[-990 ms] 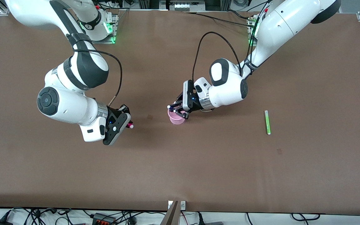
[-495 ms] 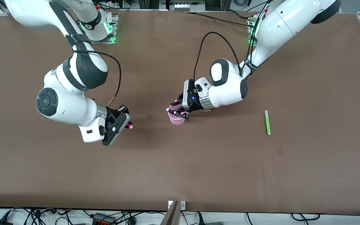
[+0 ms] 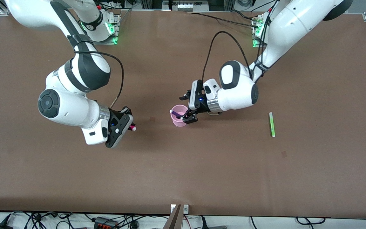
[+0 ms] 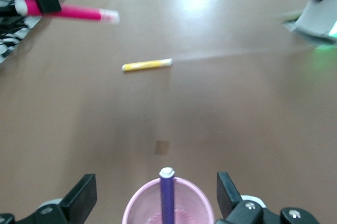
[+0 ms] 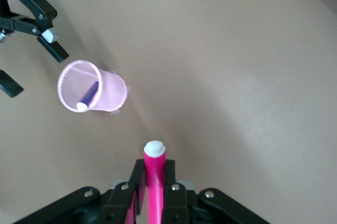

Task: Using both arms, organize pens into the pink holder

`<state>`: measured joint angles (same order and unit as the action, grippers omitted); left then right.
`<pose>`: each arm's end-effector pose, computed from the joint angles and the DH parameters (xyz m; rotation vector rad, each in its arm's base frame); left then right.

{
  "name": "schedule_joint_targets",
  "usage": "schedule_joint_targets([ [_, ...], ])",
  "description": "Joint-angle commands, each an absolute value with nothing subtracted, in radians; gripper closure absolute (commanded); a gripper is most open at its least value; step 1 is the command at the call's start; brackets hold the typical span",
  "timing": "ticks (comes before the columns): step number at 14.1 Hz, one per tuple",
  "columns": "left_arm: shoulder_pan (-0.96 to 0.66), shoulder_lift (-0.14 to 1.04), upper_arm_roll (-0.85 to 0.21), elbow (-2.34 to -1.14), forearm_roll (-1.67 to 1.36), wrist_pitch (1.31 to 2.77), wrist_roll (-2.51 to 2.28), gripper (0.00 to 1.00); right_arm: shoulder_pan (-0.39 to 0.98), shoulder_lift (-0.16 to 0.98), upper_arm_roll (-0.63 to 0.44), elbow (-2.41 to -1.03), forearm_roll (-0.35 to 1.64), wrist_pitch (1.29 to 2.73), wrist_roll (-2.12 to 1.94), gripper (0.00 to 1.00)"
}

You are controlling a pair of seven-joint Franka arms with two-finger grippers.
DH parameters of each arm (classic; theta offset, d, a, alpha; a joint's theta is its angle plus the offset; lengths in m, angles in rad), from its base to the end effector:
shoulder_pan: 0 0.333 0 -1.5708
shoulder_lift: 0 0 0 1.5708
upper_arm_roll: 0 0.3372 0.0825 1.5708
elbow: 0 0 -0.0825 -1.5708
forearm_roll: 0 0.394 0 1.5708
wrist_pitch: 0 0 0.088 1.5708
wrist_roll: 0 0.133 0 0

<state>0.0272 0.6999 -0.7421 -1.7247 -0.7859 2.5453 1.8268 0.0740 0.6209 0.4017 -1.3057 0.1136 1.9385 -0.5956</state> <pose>0.5870 -0.4190 0.2832 1.5226 -1.7506 0.8046 0.6898 0.2924 0.3977 -2.4929 -1.2946 -0.1100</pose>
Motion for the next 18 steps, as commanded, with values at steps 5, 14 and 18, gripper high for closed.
schedule_joint_targets([
  [5, 0.182, 0.63, -0.696, -1.548, -0.493, 1.934, 1.524, 0.0, 0.118, 0.621, 0.531, -1.302, 0.138, 2.02, -0.614, 1.0],
  [14, 0.207, 0.627, -0.443, -1.37, 0.058, 1.563, 0.993, 0.0, 0.31, 0.686, 0.535, -1.308, 0.126, 2.258, -0.678, 1.0],
  [18, 0.213, 0.557, -0.439, -1.256, 0.215, 1.46, 0.686, 0.0, 0.336, 0.741, 0.534, -1.315, 0.023, 2.276, -0.703, 1.0],
])
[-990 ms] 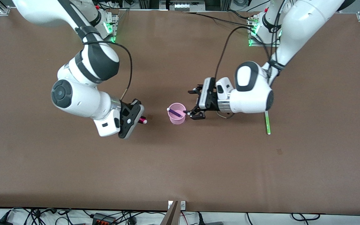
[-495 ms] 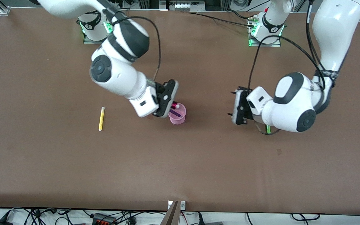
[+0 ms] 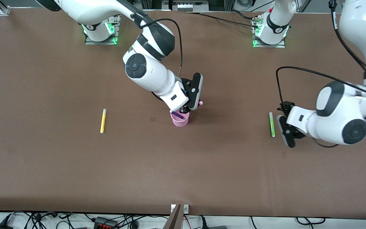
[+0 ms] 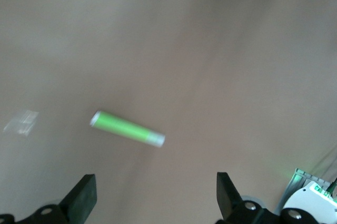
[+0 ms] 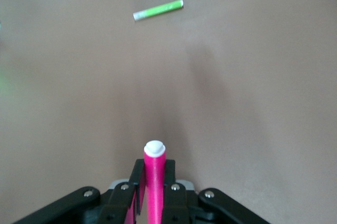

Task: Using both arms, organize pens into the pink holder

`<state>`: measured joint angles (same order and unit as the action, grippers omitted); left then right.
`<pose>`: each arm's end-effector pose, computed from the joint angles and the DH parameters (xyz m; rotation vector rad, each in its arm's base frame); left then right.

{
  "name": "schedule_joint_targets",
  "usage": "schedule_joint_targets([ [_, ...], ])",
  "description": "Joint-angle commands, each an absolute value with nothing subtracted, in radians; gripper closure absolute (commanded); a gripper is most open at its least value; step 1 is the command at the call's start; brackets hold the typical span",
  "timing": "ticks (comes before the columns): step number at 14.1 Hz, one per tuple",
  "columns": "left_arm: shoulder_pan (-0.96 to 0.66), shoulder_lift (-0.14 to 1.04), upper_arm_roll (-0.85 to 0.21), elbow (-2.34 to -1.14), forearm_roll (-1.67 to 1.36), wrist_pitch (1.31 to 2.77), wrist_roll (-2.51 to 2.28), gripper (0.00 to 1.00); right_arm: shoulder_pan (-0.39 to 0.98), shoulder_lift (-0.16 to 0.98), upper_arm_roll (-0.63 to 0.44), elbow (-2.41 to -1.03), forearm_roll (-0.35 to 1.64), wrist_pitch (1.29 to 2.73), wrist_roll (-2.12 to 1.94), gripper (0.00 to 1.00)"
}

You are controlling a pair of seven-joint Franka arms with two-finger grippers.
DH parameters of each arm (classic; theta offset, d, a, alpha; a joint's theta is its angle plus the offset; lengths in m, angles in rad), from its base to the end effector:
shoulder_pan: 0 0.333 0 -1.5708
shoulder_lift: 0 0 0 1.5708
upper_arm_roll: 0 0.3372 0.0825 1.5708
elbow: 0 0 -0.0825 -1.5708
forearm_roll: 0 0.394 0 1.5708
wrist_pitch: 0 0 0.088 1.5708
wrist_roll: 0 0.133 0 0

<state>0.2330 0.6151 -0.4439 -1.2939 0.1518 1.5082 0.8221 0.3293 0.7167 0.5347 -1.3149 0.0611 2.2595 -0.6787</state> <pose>0.6870 -0.0615 0.3783 2.5323 -1.4190 -0.4333 0.5857 0.5270 0.3783 -2.1243 -1.6893 -0.3868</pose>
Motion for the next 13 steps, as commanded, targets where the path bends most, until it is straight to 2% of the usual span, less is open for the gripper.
schedule_joint_targets([
  [1, 0.212, 0.519, -0.436, -1.264, 0.215, 1.459, 0.628, 0.0, 0.342, 0.75, 0.534, -1.315, 0.018, 2.287, -0.701, 1.0],
  [4, 0.122, 0.393, -0.248, -1.308, 0.134, 1.479, 0.455, 0.0, 0.348, 0.776, 0.534, -1.315, 0.02, 2.307, -0.7, 1.0],
  [6, 0.063, 0.289, -0.171, -1.403, 0.046, 1.502, 0.256, 0.0, 0.353, 0.788, 0.534, -1.315, 0.017, 2.307, -0.701, 1.0],
  [10, 0.038, 0.03, -0.137, -1.714, 0.037, 1.753, -0.073, 0.0, 0.351, 0.815, 0.531, -1.315, 0.005, 2.331, -0.7, 1.0],
  [13, 0.032, -0.035, -0.104, -1.749, 0.035, 1.758, -0.075, 0.0, 0.353, 0.831, 0.531, -1.315, 0.003, 2.362, -0.689, 1.0],
])
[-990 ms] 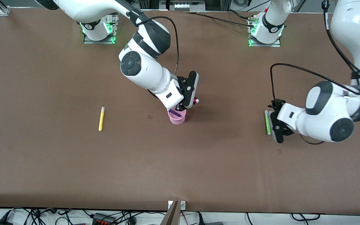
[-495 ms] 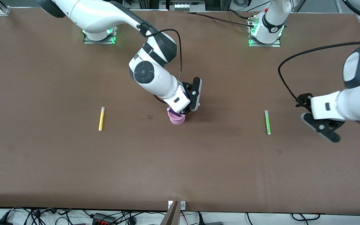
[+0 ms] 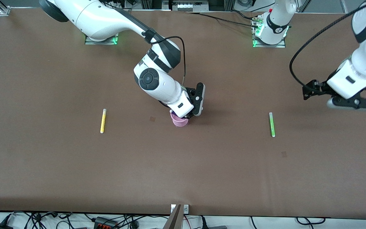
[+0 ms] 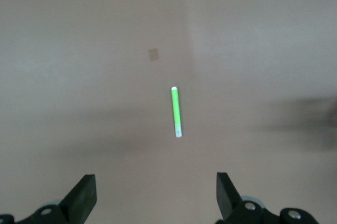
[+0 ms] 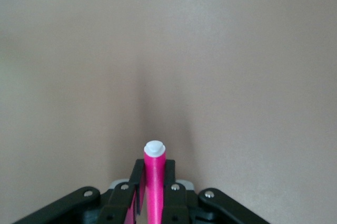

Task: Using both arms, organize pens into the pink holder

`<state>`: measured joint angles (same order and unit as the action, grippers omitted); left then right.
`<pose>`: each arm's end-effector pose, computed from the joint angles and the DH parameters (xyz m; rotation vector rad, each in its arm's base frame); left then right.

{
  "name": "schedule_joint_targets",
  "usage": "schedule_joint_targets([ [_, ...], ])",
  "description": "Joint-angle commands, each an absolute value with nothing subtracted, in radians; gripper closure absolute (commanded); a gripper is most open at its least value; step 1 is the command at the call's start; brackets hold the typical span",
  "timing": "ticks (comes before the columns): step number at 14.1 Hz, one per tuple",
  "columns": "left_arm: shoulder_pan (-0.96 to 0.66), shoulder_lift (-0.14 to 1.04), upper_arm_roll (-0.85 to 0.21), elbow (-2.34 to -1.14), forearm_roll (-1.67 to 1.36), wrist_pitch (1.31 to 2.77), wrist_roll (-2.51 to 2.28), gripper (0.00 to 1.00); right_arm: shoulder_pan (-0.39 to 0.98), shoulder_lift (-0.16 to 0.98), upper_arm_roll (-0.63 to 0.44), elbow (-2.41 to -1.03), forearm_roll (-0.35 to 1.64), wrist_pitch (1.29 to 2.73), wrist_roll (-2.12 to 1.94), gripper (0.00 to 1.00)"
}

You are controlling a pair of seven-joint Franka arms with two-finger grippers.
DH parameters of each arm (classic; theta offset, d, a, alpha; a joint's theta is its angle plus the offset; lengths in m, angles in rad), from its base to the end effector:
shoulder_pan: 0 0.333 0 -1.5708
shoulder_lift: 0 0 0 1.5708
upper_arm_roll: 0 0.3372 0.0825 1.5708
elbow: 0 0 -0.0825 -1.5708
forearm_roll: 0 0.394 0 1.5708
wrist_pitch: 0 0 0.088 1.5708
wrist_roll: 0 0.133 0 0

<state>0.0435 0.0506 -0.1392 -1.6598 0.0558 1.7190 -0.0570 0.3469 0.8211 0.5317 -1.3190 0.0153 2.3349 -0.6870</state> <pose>0.5882 -0.0481 0.5606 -3.0933 0.0719 -0.0197 0.5867 0.5376 0.3072 -2.1234 -1.7064 -0.3553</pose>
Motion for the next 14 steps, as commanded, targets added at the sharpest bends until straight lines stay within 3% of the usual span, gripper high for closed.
schedule_joint_targets([
  [1, 0.031, -0.038, -0.106, -1.75, 0.032, 1.761, -0.072, 0.0, 0.353, 0.833, 0.531, -1.315, 0.0, 2.371, -0.689, 1.0],
  [14, -0.003, -0.028, -0.097, -1.712, 0.017, 1.672, -0.058, 0.0, 0.344, 0.833, 0.514, -1.33, -0.023, 2.372, -0.698, 1.0],
])
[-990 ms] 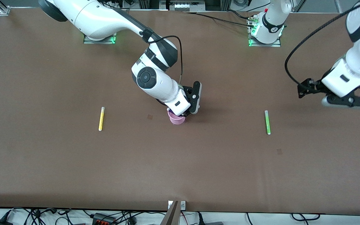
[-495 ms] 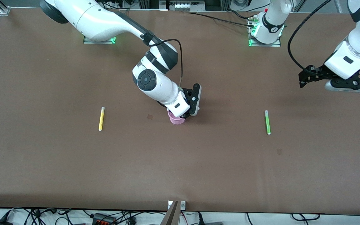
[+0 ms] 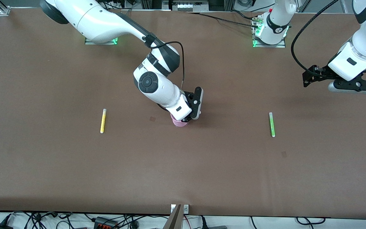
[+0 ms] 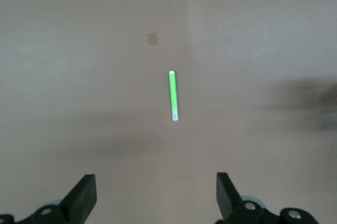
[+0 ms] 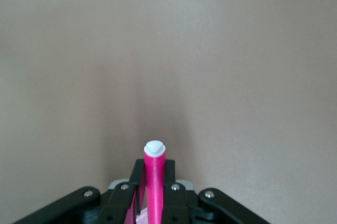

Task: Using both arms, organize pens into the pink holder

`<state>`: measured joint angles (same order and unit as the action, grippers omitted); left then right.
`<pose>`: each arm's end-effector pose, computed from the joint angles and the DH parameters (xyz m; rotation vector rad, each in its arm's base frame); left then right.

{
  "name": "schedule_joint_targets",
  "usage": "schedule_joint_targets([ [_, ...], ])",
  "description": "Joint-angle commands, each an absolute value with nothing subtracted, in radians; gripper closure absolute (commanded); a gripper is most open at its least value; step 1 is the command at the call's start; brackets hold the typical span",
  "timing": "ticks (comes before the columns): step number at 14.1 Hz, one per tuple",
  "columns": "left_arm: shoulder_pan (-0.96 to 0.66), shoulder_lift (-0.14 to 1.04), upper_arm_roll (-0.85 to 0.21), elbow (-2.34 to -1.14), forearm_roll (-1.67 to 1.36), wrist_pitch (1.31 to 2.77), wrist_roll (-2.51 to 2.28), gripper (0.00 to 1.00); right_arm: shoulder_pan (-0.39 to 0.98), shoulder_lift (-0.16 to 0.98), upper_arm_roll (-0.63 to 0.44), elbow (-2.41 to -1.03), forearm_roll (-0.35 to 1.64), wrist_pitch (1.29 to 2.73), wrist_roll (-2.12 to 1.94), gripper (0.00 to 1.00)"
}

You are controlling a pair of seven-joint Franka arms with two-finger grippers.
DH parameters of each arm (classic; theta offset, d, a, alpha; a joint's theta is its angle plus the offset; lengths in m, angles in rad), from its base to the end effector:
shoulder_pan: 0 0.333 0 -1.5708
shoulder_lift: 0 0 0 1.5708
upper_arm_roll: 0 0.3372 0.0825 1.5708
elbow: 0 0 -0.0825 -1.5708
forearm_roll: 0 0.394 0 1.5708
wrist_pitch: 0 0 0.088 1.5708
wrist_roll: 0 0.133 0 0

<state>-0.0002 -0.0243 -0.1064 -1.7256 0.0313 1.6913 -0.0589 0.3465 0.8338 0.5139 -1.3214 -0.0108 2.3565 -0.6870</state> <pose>0.5595 -0.0566 0.5687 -3.1062 0.0801 0.0114 0.5953 0.5299 0.2948 -2.1483 -1.7221 -0.3702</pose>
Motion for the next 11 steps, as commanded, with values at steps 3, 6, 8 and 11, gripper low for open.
schedule_joint_targets([
  [3, -0.005, -0.029, -0.106, -1.709, 0.017, 1.674, -0.069, 0.0, 0.344, 0.833, 0.5, -1.33, -0.025, 2.372, -0.699, 1.0],
  [6, -0.003, -0.032, -0.106, -1.71, 0.015, 1.666, -0.06, 0.0, 0.344, 0.839, 0.499, -1.33, -0.025, 2.373, -0.699, 1.0],
  [8, -0.005, -0.034, -0.107, -1.71, 0.015, 1.666, -0.061, 0.0, 0.344, 0.845, 0.499, -1.33, -0.023, 2.373, -0.699, 1.0],
  [11, -0.003, -0.043, -0.109, -1.709, 0.015, 1.612, -0.061, 0.0, 0.347, 0.854, 0.499, -1.33, -0.021, 2.373, -0.698, 1.0],
])
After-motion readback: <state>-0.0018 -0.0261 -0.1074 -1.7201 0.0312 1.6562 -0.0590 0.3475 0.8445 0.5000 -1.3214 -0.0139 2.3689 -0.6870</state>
